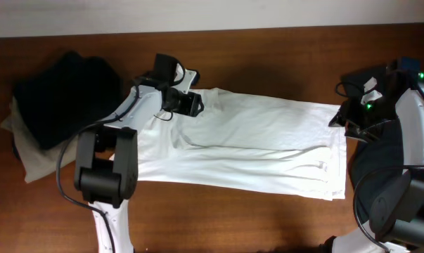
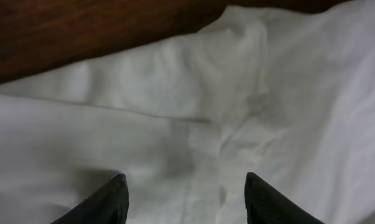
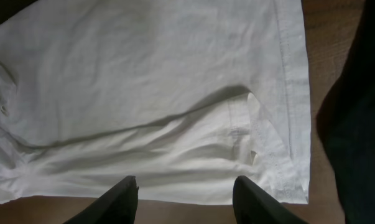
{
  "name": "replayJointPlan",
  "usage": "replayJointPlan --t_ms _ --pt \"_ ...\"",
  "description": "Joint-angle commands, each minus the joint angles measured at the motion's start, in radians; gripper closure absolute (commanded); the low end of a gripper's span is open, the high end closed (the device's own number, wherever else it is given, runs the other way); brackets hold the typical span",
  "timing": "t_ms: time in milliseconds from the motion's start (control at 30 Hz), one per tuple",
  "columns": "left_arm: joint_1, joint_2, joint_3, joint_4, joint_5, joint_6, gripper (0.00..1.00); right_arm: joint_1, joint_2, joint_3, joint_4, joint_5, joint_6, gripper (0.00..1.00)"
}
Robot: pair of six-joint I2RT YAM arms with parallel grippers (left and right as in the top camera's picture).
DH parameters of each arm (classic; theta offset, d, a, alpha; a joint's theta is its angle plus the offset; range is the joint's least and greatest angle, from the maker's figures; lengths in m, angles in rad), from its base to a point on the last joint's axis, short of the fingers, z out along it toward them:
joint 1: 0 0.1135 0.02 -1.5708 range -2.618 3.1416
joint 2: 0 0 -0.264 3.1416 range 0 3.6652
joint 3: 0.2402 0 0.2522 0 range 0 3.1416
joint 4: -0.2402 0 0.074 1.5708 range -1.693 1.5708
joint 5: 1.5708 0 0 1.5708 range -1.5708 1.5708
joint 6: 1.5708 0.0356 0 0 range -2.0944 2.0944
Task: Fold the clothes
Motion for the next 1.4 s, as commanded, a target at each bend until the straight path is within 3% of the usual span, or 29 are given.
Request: replayJointPlan --t_ms 0,100,133,233,267,400,467,500,667,967,1100,1133,1167,1367 --pt "-0.05 0.022 0.003 -0.001 -0.135 0.018 0.41 -0.002 -0.015 0.013 0.0 -0.012 -0.007 0.46" --pt "-0.116 0.022 0.003 -0.023 -0.292 0.07 0.45 -0.002 -0.015 0.013 0.0 -0.012 -0.007 0.46" --pt "-0.138 0.022 0.003 -0.023 -0.36 0.07 0.53 -0.002 -0.015 0.013 0.0 -0.012 -0.007 0.46" --pt "-0.151 0.021 0.012 -0.033 -0.426 0.069 0.98 -0.002 -0.015 0.013 -0.001 -0.012 -0.008 0.46" --pt "-0.15 0.021 0.026 -0.047 -0.427 0.069 1.0 -0.002 -0.015 0.013 -0.001 -0.012 -0.008 0.46" --pt "-0.149 0.021 0.27 -0.295 -0.551 0.069 1.0 -0.002 -0.015 0.013 0.018 0.0 -0.008 0.46" --pt "-0.149 0.021 0.391 -0.433 -0.661 0.069 1.0 -0.003 -0.015 0.013 0.103 0.0 -0.008 0.46" --pt "-0.148 0.021 0.435 -0.482 -0.704 0.069 1.0 -0.003 -0.015 0.013 0.192 0.0 -0.008 0.41" --pt "-0.112 0.021 0.486 -0.578 -0.711 0.049 1.0 -0.002 0.077 0.013 0.548 0.064 -0.007 0.41" --pt "-0.082 0.021 0.486 -0.637 -0.71 0.004 1.0 -0.002 0.455 0.013 0.709 0.075 0.001 0.46" --pt "-0.057 0.021 0.486 -0.639 -0.711 -0.025 1.0 -0.002 0.46 0.013 0.65 0.079 0.0 0.62" --pt "-0.041 0.021 0.486 -0.649 -0.705 -0.046 1.0 -0.002 0.458 0.013 0.609 0.078 -0.003 0.71" --pt "-0.031 0.021 0.486 -0.653 -0.688 -0.048 1.0 -0.003 0.455 0.013 0.593 0.078 -0.003 0.93" --pt "0.017 0.021 0.486 -0.654 -0.6 -0.048 1.0 -0.004 0.239 0.04 0.578 0.077 -0.003 0.96"
